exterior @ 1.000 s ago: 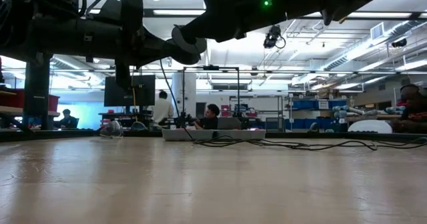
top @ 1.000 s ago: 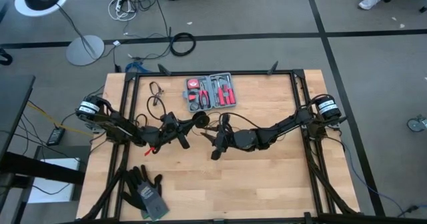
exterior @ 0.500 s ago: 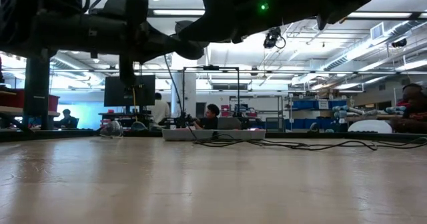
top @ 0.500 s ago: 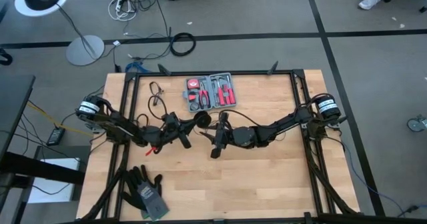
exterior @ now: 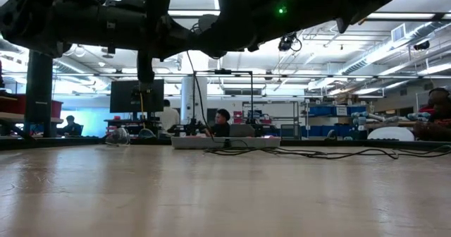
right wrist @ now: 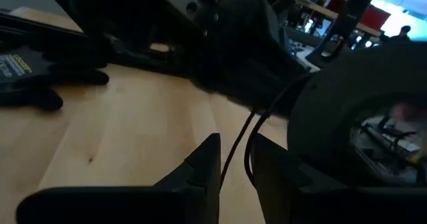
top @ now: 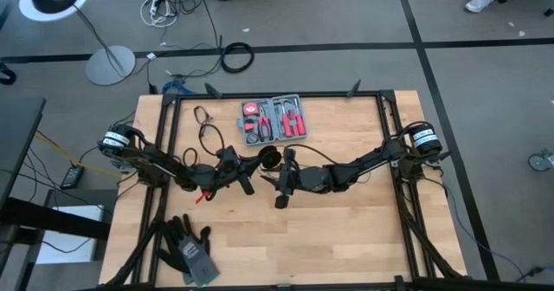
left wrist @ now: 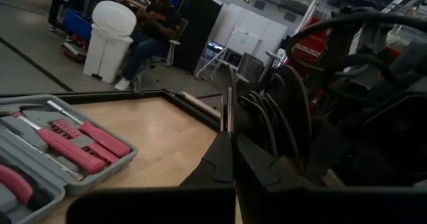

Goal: Coil cords
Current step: Coil the black wire onto the black spool

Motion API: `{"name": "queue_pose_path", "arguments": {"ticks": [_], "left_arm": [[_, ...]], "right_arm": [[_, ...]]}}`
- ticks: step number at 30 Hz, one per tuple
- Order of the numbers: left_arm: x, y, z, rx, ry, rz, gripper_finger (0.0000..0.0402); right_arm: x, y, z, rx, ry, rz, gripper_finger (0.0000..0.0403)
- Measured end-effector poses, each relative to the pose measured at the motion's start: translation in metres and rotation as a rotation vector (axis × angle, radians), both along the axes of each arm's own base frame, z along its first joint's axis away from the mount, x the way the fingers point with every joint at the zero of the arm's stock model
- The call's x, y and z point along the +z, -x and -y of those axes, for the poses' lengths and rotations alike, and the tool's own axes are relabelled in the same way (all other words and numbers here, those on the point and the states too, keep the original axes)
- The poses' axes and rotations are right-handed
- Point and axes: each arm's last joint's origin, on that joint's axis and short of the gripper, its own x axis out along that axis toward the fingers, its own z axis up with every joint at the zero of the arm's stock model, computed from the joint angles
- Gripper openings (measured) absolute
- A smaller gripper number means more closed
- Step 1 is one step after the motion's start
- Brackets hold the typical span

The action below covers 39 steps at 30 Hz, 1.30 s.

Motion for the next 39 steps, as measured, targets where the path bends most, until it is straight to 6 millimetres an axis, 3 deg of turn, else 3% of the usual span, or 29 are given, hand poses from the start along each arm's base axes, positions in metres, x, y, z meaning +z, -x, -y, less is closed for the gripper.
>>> {"name": "queue_pose_path", "arguments": {"ticks": [5, 16, 25, 39], "left_arm": [[0.002, 0.000, 0.001, -0.026, 0.003, 0.022, 0.0000], [0.000, 0.001, 0.000, -0.022, -0.025, 0.000, 0.0000], [0.000, 0.001, 0.000, -0.014, -0.070, -0.026, 0.0000], [-0.017, 0.015, -0.004, 0.021, -0.005, -0.067, 0.0000]], "right_arm": [[-0.008, 0.002, 0.002, -0.064, -0.033, -0.063, 0.0063], [-0.017, 0.016, -0.011, -0.341, 0.120, -0.150, 0.0044], [-0.017, 0.021, -0.029, -0.318, 0.124, -0.143, 0.0056], [-0.011, 0.020, -0.033, -0.305, 0.071, -0.074, 0.0060]]}}
